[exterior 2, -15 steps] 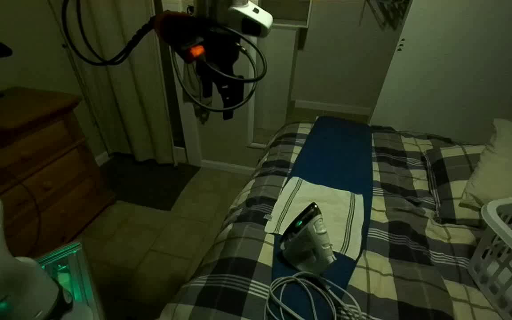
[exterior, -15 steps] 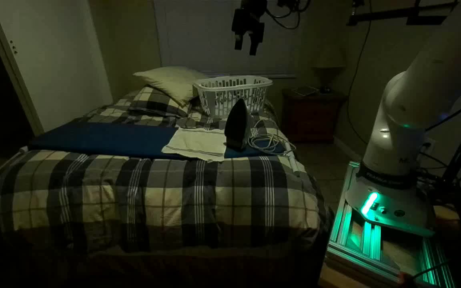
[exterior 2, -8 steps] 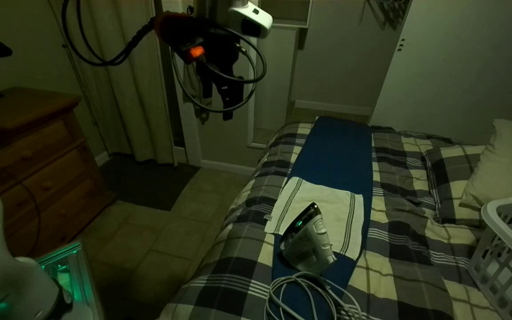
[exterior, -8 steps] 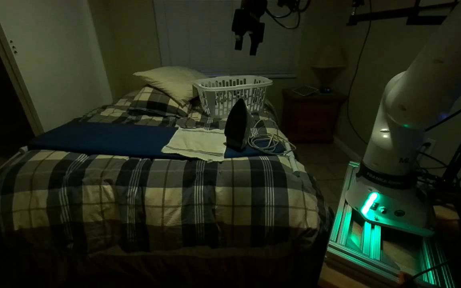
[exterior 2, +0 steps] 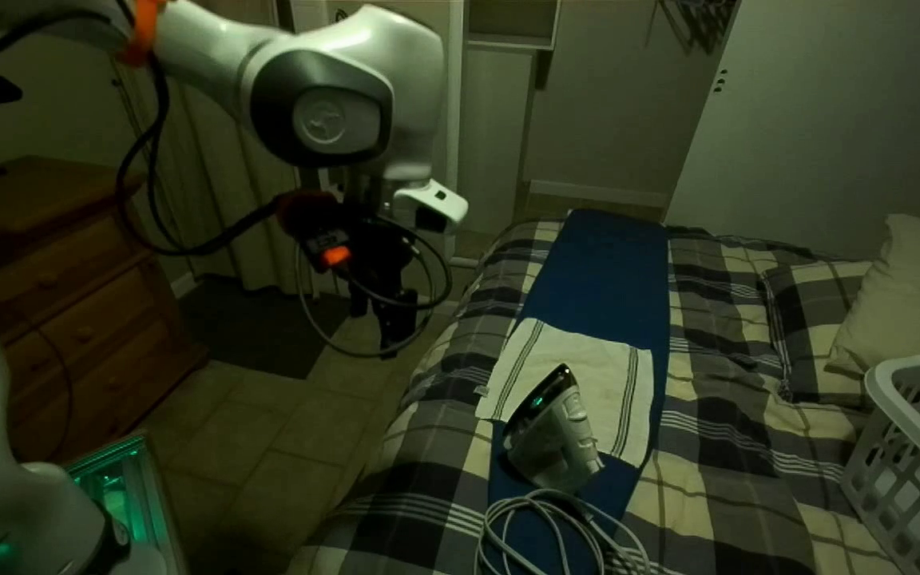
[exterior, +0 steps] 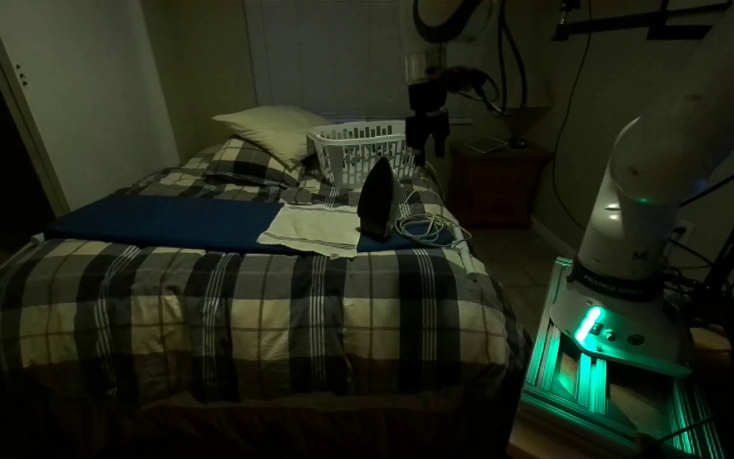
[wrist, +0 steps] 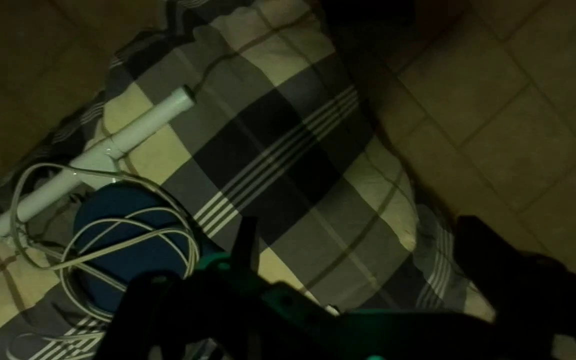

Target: Put the white cable of the iron on the iron

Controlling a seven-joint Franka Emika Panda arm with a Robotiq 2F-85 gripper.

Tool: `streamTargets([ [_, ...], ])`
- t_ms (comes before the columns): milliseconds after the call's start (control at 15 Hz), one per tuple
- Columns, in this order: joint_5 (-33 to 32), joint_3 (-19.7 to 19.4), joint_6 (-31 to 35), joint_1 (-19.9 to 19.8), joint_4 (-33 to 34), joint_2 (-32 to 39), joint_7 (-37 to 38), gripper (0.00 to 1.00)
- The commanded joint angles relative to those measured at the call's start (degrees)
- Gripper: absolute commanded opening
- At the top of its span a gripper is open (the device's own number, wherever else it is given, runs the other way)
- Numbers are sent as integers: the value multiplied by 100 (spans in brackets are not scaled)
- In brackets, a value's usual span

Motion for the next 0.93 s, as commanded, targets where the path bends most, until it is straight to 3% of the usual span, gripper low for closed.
streamTargets([
  [0, -1081, -27, 1119, -262, -775, 18, -392, 100],
  [400, -1984, -427, 2916, -692, -1215, 708, -709, 100],
  [467, -1740, -300, 2435, -578, -1166, 451, -610, 100],
  [867, -2042, -466, 3134, -777, -1112, 1006, -772, 100],
])
